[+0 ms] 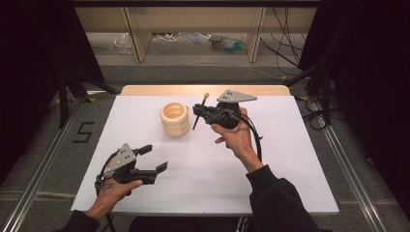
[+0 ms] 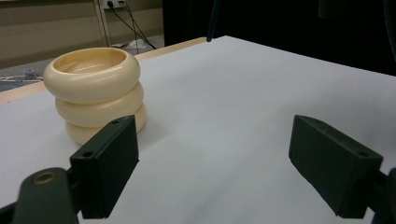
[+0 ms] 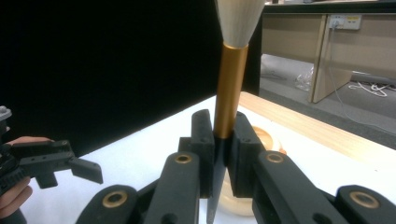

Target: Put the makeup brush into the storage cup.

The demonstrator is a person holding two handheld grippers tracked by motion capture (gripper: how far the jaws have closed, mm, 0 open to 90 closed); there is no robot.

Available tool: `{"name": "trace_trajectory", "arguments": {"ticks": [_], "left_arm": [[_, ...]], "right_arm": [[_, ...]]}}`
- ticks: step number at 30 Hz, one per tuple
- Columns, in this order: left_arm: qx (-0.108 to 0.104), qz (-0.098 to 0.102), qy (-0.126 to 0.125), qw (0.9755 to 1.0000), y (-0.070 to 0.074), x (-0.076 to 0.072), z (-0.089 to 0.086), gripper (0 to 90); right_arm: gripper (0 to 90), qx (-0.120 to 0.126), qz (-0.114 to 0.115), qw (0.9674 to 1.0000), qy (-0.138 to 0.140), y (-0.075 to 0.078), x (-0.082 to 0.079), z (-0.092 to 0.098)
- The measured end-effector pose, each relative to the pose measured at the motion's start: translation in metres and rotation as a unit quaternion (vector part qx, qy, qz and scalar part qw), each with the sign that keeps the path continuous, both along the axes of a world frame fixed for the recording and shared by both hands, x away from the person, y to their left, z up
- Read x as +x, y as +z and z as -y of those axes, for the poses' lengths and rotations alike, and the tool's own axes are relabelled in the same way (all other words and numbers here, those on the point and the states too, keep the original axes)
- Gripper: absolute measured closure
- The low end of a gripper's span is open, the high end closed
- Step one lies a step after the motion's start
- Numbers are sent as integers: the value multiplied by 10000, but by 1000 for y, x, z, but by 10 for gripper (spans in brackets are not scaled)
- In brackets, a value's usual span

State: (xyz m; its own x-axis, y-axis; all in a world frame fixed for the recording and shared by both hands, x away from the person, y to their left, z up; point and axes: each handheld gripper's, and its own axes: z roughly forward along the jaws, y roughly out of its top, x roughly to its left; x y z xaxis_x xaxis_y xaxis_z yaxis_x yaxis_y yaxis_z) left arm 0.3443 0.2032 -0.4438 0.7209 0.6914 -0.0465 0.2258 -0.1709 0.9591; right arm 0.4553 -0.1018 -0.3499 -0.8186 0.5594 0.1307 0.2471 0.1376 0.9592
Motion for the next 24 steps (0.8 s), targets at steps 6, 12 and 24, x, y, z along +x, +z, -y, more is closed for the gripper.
{"name": "trace_trajectory", "arguments": {"ticks": [6,12,24], "left_arm": [[-54,3,13,10000,0,0,1,158],[-62,3,-13,10000,0,0,0,159],[-23,1,9,10000,1,0,-1,158]], "right_arm": [[829,-63,28,10000,-10,2,9,-9],[830,-124,-7,9999,-35,3,17,-17],[829,-176,43,9998,-105,8,31,-28]]}}
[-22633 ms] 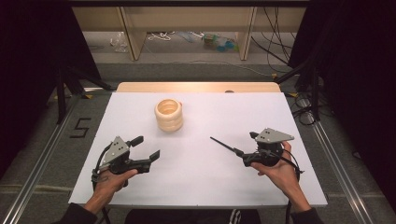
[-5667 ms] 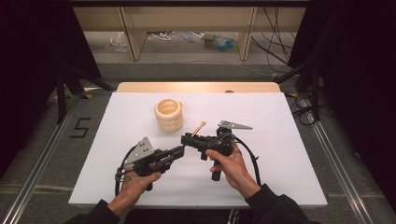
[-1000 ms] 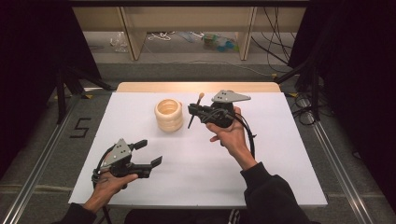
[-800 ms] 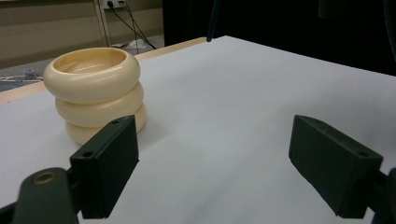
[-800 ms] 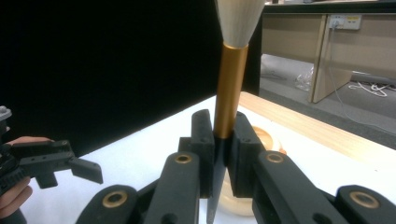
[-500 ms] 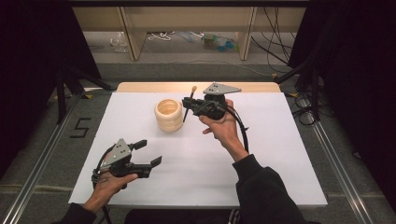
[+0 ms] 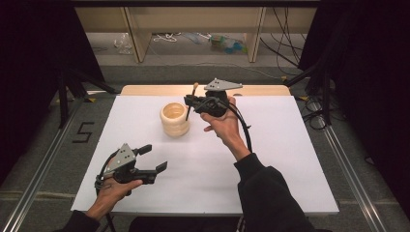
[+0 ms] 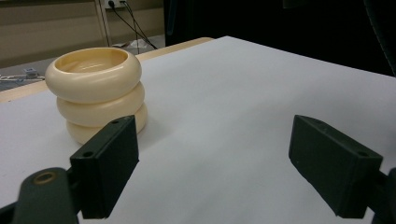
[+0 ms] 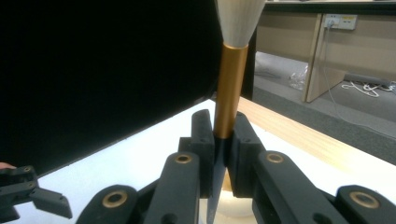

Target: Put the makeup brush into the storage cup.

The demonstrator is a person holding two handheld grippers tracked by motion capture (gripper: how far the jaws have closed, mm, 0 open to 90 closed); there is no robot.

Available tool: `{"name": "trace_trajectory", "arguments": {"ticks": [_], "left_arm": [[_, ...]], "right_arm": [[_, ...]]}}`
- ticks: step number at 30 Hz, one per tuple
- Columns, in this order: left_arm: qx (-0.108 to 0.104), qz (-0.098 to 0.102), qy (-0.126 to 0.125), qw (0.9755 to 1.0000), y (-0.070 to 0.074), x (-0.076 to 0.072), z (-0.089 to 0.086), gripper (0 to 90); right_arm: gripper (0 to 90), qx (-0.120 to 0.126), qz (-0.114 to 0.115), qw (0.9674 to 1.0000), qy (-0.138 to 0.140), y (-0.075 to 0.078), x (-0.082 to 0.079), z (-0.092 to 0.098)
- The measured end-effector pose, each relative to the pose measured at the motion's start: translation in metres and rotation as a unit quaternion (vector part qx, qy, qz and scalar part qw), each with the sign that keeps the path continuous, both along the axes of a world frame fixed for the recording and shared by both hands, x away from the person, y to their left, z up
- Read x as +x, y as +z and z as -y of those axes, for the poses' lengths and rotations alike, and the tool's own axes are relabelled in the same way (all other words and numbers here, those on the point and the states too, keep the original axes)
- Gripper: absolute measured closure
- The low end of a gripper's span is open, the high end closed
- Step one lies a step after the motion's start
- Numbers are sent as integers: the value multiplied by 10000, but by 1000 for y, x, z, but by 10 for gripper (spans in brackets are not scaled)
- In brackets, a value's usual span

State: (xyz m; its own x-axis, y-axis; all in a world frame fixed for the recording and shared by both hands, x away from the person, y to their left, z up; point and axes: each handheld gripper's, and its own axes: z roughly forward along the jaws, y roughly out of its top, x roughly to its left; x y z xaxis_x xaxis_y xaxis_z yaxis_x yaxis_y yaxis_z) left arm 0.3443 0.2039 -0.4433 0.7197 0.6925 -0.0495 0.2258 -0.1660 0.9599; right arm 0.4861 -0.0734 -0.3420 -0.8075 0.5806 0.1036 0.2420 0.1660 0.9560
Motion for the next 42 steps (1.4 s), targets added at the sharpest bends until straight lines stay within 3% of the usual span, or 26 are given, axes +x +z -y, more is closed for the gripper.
{"name": "trace_trajectory", "arguments": {"ticks": [25,32,42], "left_arm": [[-53,-7,-20,10000,0,0,0,158],[-8,16,-18,10000,1,0,-1,159],[-43,3,-20,10000,1,0,0,159]], "right_arm": [[829,-72,-38,9999,-130,-1,25,-23],[829,-244,-39,9994,-241,-4,36,-31],[829,-206,-91,9991,-352,-7,47,-38]]}}
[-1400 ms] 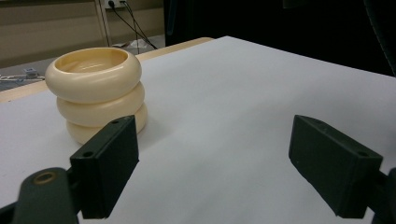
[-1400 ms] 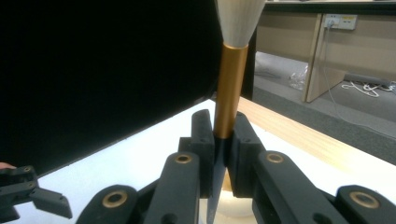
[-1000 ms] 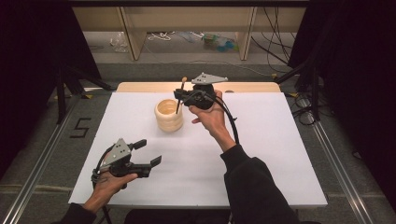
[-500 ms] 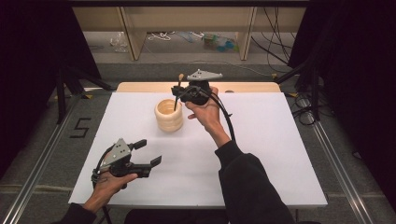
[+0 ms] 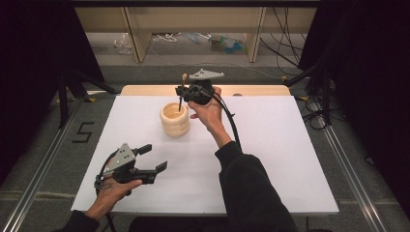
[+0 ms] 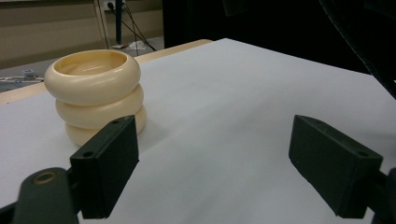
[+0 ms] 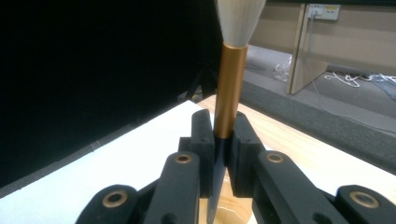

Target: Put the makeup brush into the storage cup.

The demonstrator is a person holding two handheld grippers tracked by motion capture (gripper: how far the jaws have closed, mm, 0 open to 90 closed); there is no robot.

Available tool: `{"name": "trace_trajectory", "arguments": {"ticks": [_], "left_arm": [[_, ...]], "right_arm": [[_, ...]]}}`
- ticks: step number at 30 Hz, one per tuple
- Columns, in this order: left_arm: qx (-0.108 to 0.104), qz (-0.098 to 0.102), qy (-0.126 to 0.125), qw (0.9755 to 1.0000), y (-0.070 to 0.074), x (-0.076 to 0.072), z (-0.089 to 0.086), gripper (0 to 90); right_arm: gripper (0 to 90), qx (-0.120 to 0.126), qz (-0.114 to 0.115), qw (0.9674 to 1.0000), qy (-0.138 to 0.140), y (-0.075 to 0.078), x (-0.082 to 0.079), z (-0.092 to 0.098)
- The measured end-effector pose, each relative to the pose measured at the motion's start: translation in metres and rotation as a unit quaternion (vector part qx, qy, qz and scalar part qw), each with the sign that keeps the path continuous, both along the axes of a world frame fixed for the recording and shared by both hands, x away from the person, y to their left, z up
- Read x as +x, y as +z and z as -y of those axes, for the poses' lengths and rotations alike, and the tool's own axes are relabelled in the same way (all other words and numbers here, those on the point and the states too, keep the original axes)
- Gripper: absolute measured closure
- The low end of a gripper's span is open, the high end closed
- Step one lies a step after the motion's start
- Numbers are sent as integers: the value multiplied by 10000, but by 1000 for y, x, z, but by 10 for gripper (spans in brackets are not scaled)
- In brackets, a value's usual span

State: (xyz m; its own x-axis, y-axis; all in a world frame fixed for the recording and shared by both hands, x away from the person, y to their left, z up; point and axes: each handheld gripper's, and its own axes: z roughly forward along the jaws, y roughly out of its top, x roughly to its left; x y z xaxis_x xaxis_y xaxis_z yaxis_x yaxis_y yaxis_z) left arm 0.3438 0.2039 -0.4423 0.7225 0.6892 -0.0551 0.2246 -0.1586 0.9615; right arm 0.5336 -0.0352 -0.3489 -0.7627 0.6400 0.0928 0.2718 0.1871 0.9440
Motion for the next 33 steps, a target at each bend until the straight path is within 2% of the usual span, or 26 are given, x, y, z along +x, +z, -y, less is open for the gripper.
{"name": "trace_trajectory", "arguments": {"ticks": [8,21,28,32,33], "left_arm": [[-14,1,2,10000,0,0,0,159],[-46,-32,13,10000,0,0,1,159],[17,18,-48,10000,0,0,1,159],[4,19,-49,10000,0,0,1,158],[-58,-45,16,10000,0,-1,2,158]], "right_arm": [[830,12,-90,10000,-11,-5,4,-5],[830,-60,-108,9999,-26,-11,9,-8],[830,-71,-168,9998,-57,-16,14,-10],[829,-85,-191,9997,-86,-18,14,-13],[829,-90,-188,9998,-58,-19,15,-13]]}}
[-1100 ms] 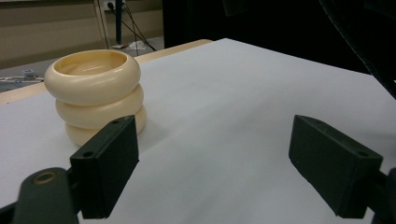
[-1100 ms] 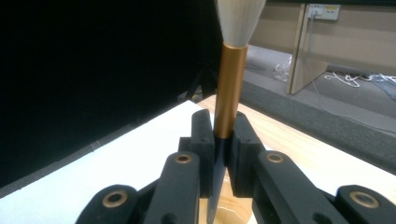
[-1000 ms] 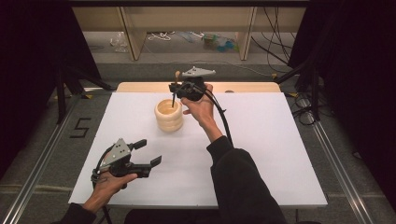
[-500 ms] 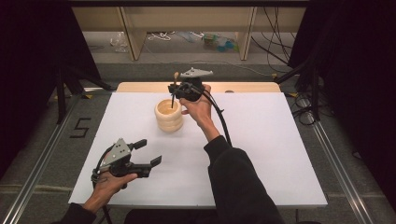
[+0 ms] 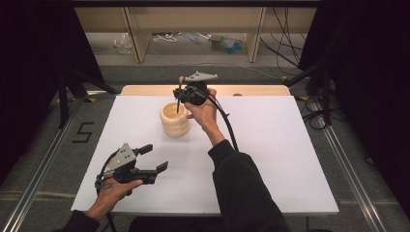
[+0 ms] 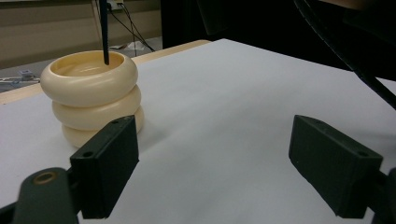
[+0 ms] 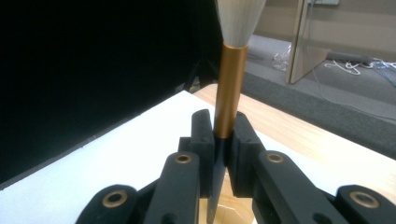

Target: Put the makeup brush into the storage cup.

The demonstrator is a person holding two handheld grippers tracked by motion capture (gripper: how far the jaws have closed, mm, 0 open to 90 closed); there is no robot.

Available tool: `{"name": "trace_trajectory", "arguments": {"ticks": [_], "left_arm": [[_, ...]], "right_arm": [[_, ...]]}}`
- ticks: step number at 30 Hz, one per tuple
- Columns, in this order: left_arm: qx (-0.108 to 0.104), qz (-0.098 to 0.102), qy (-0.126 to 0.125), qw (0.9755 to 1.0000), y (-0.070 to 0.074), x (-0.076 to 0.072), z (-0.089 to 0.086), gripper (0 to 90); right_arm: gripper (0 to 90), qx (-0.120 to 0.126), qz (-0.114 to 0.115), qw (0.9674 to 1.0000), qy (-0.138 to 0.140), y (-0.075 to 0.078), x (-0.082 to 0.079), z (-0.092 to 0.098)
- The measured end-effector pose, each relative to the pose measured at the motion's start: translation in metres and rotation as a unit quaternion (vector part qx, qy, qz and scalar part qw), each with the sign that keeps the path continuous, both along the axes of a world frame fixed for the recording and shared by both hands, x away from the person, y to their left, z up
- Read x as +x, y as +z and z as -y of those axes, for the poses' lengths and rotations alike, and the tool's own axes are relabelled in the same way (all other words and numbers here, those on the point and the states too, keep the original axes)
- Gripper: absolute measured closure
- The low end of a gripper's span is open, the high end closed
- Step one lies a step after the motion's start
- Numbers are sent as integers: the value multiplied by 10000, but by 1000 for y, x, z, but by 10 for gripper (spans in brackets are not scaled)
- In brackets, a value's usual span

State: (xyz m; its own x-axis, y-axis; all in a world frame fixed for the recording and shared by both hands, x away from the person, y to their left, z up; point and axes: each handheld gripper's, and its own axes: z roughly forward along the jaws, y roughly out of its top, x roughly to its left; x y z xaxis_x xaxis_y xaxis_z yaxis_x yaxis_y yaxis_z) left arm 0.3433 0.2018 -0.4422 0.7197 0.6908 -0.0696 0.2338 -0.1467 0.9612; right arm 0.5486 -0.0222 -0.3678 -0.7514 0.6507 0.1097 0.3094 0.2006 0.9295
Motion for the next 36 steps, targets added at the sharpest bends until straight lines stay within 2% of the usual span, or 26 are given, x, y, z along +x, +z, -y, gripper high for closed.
{"name": "trace_trajectory", "arguments": {"ticks": [1,4,5,6,8,9,15,17,18,20,25,27,28,29,30,32,34,36], "left_arm": [[64,65,-59,9999,0,1,-1,159],[58,58,-54,10000,0,1,-1,158],[58,60,-55,10000,0,1,-1,159],[62,66,-70,9999,0,1,-1,159],[-4,-2,-20,10000,0,0,0,158],[45,50,-50,10000,0,1,0,158],[67,54,-62,9999,1,0,-1,158],[9,6,-29,10000,0,0,0,159],[4,10,-33,10000,0,0,0,158],[69,66,-73,9999,1,0,-1,159],[51,45,-67,10000,1,1,0,159],[43,46,-57,10000,1,0,0,158],[-4,0,-28,10000,1,0,0,158],[51,52,-62,10000,1,0,0,158],[64,60,-70,9999,1,0,-1,159],[44,42,-65,10000,1,0,0,159],[48,42,-72,10000,1,1,0,159],[79,58,-76,9999,0,1,-1,158]], "right_arm": [[829,-32,-11,10000,-14,-1,0,-1],[829,-33,-14,10000,21,-4,1,-3],[829,-50,-82,10000,28,-4,1,-3],[829,-89,-1,10000,32,-6,2,-4],[829,-101,-114,9999,29,-7,2,-4],[829,-105,-102,9999,37,-9,3,-4],[829,-204,-176,9996,31,-13,3,-10],[828,-217,-181,9996,40,-16,4,-11],[828,-305,-191,9993,35,-17,4,-11],[827,-324,-222,9992,15,-19,4,-12],[822,-476,-277,9984,103,-24,5,-15],[773,-514,-272,9982,110,-26,5,-17],[713,-582,-338,9977,92,-27,4,-17],[645,-635,-353,9973,43,-28,4,-18],[545,-732,-317,9968,-63,-28,4,-18],[441,-653,-380,9970,-152,-28,4,-18],[362,-616,-447,9968,-244,-25,3,-15],[326,-672,-398,9966,-273,-21,2,-11]]}}
